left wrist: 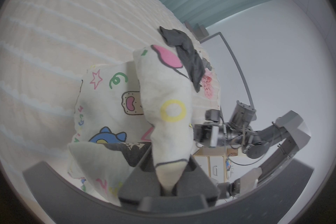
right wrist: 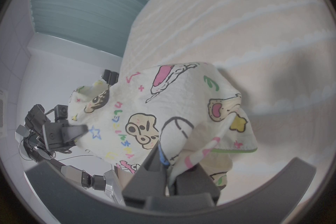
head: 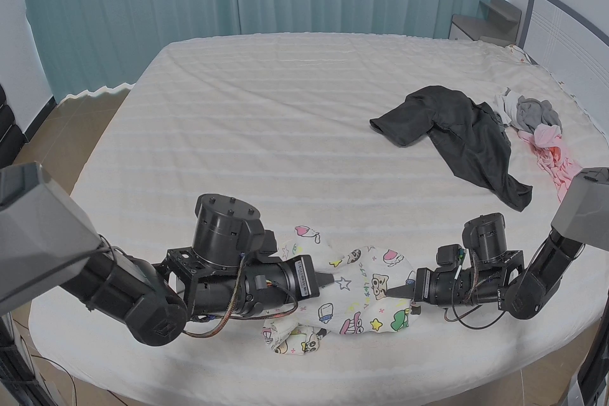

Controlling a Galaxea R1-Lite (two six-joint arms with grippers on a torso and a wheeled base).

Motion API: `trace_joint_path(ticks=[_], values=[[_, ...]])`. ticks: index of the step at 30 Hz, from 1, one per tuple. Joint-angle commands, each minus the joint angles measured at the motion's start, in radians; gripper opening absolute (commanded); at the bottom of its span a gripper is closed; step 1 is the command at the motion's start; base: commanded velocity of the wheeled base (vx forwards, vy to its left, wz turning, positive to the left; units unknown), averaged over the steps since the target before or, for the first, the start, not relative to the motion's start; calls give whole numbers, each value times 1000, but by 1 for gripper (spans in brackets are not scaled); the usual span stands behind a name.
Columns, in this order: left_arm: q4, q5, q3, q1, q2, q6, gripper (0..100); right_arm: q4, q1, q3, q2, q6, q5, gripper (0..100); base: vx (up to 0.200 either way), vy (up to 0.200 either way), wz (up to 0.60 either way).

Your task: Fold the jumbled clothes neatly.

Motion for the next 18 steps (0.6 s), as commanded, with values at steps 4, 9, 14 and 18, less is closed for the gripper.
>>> trace_joint_path(ticks=[4, 9, 14, 18], values=[[137, 1, -151, -112, -129, -11, 0, -144, -12, 94, 1, 16, -4, 0, 0, -200, 0], [180, 43, -243, -163, -124, -34, 0, -233, -41, 125, -3, 39, -4, 0, 0, -200, 0], [178, 57, -323, -178, -112, -97, 0, -364, -79, 155, -17, 109, -4, 0, 0, -200, 0], [175, 55, -348, -172, -110, -113, 0, -396, -102, 171, -20, 116, -2, 0, 0, -150, 0]])
